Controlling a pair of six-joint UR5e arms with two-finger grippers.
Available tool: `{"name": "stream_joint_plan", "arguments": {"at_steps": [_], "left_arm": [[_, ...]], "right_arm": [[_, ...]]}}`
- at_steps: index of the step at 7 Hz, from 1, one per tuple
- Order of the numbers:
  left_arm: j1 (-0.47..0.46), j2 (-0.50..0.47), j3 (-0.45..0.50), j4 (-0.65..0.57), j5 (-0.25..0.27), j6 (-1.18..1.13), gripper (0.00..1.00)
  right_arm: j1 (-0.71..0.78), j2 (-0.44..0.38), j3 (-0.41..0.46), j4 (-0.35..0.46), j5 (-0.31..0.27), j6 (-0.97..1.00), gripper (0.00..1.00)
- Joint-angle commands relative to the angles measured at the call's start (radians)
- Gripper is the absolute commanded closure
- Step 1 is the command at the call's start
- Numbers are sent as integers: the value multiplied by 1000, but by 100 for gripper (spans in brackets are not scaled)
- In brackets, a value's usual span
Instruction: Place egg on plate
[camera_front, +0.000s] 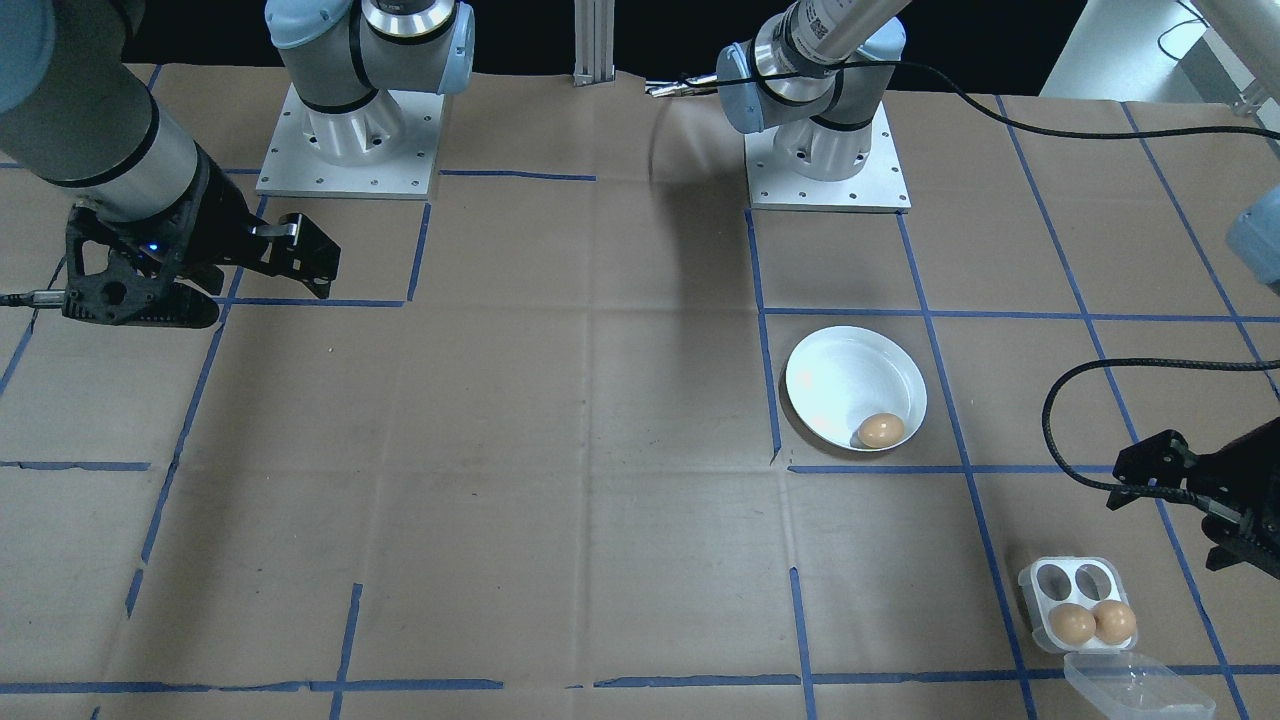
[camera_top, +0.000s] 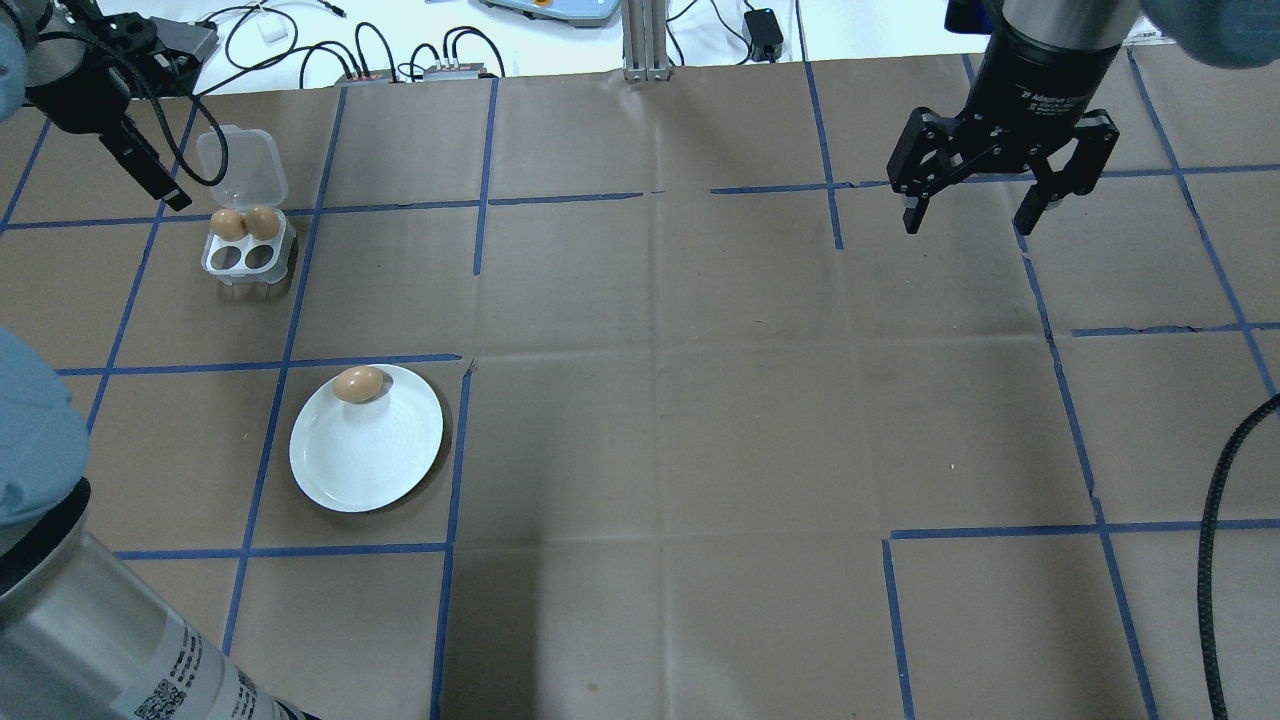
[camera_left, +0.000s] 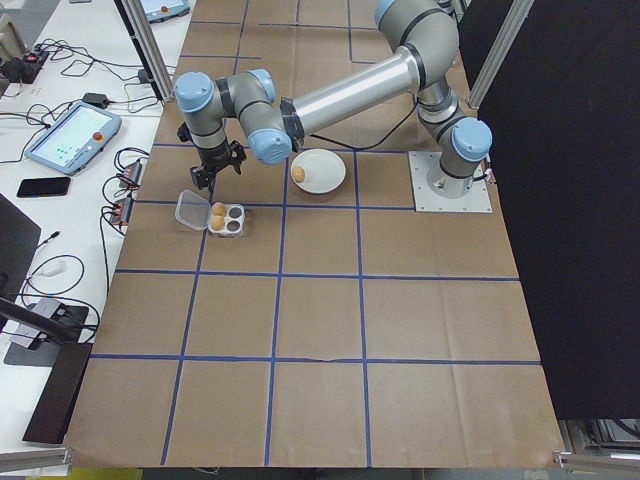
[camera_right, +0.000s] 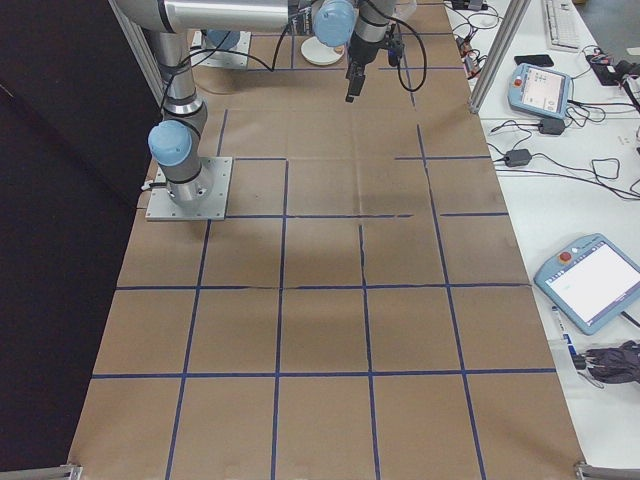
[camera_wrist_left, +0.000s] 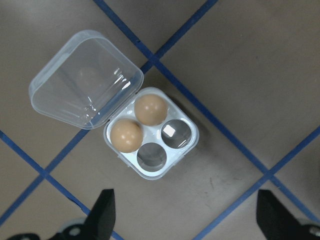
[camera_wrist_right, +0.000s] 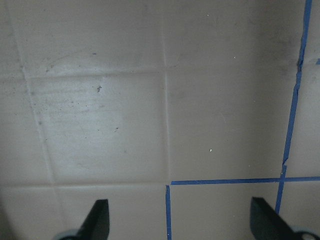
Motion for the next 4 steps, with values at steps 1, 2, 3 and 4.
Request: {"name": "stream_joint_plan", "arguments": {"at_steps": [1, 2, 3, 4], "left_arm": [[18, -69, -1, 74, 36, 140, 0], [18, -88, -1, 82, 35, 139, 0], [15, -112, -2, 123, 27, 137, 0], [8, -137, -5, 155, 24, 138, 0]], "right_arm": [[0, 0, 0, 0, -1, 0, 0], [0, 0, 0, 0, 0, 0, 0], [0, 0, 0, 0, 0, 0, 0], [0, 1, 0, 0, -1, 0, 0]]}}
